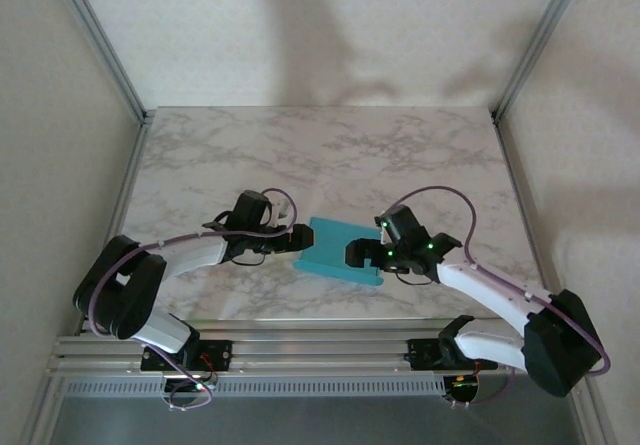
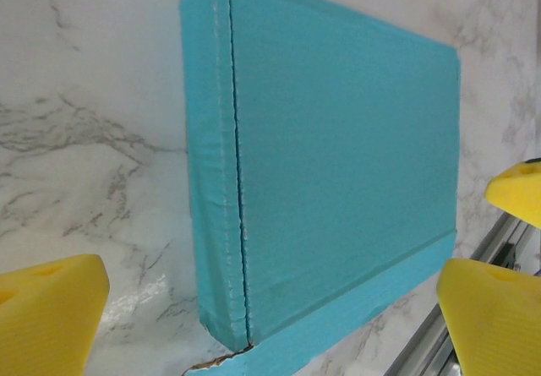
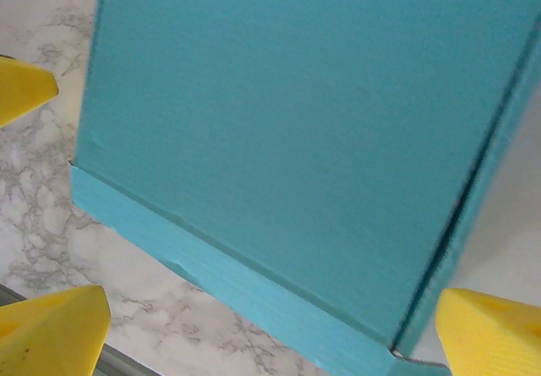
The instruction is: Fold the paper box
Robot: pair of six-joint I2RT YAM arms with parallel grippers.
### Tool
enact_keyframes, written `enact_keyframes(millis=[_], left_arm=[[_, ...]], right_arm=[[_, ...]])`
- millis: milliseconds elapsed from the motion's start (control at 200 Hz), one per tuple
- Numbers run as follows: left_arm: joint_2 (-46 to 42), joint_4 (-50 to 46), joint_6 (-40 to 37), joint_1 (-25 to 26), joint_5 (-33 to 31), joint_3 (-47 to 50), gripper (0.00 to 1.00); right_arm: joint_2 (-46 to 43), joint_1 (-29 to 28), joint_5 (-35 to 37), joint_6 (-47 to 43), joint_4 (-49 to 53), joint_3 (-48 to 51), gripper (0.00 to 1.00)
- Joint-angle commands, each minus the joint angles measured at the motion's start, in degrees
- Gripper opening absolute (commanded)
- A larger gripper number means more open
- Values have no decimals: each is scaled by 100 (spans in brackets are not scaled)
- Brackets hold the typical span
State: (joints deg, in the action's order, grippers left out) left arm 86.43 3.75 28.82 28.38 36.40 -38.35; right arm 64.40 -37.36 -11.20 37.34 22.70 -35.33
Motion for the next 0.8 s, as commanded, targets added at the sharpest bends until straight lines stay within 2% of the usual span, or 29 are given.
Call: enact_keyframes(millis=[0, 355, 791], left_arm=[[139, -88, -233, 110, 318, -241, 99], [548, -185, -419, 321, 565, -564, 99], [620, -217, -522, 352, 573, -621, 100]], right_arm=[[-288, 144, -266, 471, -340, 396, 99], [-568, 613, -614, 892, -1312, 1320, 99], [-228, 667, -989, 815, -2231, 1407, 99]])
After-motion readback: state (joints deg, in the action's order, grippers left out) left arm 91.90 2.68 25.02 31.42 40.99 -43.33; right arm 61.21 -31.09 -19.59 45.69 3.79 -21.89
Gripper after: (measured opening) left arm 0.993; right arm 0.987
